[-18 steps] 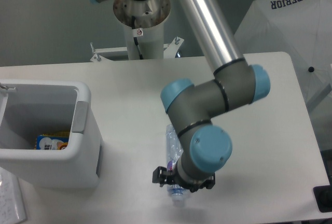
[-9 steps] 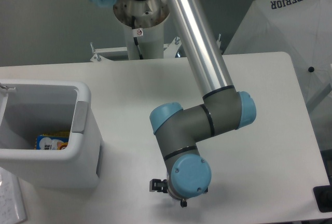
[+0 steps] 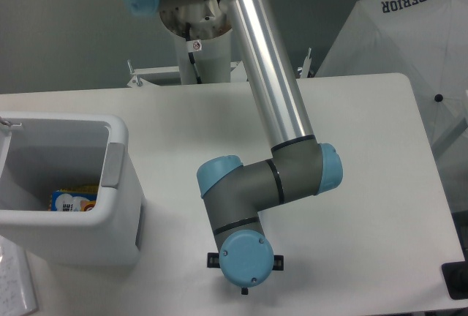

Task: Place the trash in the trash can
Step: 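Lower the gripper around the bottle cap end and close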

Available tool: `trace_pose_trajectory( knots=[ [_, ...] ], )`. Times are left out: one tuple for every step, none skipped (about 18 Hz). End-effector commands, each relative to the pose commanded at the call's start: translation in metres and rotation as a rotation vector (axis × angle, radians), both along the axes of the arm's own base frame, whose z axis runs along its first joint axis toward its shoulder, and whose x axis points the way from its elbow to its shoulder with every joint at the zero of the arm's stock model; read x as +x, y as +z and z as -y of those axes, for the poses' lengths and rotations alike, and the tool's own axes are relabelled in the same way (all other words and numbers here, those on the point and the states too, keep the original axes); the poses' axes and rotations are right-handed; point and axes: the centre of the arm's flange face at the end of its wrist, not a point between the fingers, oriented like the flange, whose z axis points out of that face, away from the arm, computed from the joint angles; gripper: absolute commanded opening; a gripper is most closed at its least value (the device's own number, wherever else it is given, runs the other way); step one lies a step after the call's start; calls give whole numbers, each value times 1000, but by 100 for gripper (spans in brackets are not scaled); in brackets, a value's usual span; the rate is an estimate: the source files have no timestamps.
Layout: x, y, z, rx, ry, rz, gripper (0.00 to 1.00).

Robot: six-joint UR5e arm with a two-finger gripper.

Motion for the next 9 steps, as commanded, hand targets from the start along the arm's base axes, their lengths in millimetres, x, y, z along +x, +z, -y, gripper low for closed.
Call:
trace_pose_trajectory(
  knots=[
    [0,0,0,-1,0,-1,99],
    [-1,-2,0,-5,-1,-4,98],
    [0,-3,0,-11,-4,-8,96],
    [1,-5,1,-18,-7,-10,93],
    [3,-8,0,-27,-12,-12,91],
    [4,-8,0,-31,-15,-15,87],
    [5,-9,0,-34,-15,-17,81],
    [5,-9,0,-34,-15,-17,75],
    [5,-9,0,-34,-14,-17,69]
  ],
)
